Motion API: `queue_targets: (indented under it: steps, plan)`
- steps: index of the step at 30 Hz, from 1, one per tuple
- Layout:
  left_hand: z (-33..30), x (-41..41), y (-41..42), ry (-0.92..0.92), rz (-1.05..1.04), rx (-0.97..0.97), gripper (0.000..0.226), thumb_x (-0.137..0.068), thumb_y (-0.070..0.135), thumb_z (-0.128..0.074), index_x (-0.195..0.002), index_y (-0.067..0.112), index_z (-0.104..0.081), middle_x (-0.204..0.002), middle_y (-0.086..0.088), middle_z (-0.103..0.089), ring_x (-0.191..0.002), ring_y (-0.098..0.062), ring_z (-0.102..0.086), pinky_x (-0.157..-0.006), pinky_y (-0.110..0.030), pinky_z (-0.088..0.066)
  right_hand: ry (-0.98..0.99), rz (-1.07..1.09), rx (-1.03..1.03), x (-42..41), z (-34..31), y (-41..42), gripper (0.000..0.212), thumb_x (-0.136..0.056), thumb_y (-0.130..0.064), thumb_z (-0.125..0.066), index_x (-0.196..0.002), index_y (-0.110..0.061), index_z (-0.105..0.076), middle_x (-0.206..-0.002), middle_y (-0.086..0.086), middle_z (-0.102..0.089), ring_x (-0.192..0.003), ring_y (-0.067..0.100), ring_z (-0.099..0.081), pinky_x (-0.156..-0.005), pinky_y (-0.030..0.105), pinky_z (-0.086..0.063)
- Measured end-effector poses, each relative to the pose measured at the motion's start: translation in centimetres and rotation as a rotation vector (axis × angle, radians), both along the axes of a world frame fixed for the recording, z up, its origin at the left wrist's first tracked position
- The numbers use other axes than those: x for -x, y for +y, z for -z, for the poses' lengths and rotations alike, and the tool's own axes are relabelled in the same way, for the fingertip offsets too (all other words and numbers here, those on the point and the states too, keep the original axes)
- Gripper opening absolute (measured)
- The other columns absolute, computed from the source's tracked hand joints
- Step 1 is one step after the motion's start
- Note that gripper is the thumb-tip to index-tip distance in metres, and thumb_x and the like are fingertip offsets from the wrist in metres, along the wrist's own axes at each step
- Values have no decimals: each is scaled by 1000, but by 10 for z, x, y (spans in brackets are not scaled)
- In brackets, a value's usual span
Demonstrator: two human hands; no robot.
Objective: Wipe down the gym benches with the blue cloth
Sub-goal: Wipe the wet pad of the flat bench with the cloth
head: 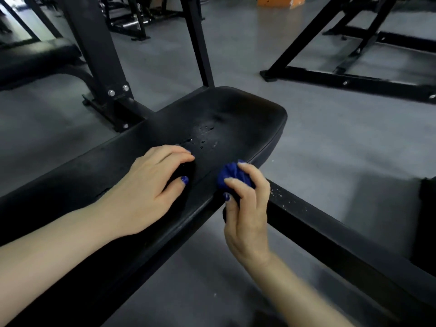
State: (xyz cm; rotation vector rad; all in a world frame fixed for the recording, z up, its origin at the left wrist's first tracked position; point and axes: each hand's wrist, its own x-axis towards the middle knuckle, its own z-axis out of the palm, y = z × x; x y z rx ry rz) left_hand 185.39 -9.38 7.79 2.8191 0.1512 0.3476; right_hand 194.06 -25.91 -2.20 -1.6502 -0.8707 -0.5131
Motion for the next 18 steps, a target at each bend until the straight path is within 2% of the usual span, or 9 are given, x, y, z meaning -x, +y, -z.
queue_targets:
  steps: [5,8,10,13,15,18]
  plan:
    - [2,-47,-16,-19,11,27,47,-91,42,-34,-132,26,-49,-136,18,-43,-133,-3,-33,-110,-38,-32,124,70,-172,-22,8,3,24,-91,-3,-50,-112,-16,-54,-132,15,-38,-129,18,-41,-108,24,-32]
    - [11,-55,-20,-21,3,-44,45,-92,34,-35,-133,22,-51,-137,14,-43,-134,-4,-33,-111,-37,-28,153,93,-178,-40,8,3,24,-91,-2,-52,-111,-14,-55,-126,14,-39,-125,10,-39,-106,22,-34]
    - [12,-56,-20,-22,1,-55,44,-93,30,-36,-134,21,-50,-138,13,-42,-134,-4,-33,-112,-34,-25,227,143,-190,-61,4,2,24,-90,0,-53,-111,-10,-58,-122,10,-40,-120,6,-40,-104,16,-33]
    - [11,-54,-22,-18,-6,-60,45,-93,29,-35,-135,21,-49,-138,13,-41,-135,-4,-33,-113,-33,-23,297,229,-213,-100,-10,1,24,-87,9,-53,-107,1,-62,-116,16,-50,-111,9,-46,-96,10,-34]
    - [10,-54,-24,-6,-10,-61,45,-93,29,-34,-135,21,-49,-138,13,-41,-135,-3,-32,-113,-31,-22,297,273,-230,-113,-16,2,22,-88,8,-53,-107,2,-62,-112,20,-54,-108,12,-49,-94,11,-36]
    - [9,-53,-25,-2,-16,-59,46,-94,29,-34,-136,21,-48,-139,14,-39,-134,-1,-31,-111,-27,-19,326,273,-236,-91,-14,4,22,-87,8,-54,-106,-1,-61,-114,15,-52,-111,10,-50,-97,14,-37]
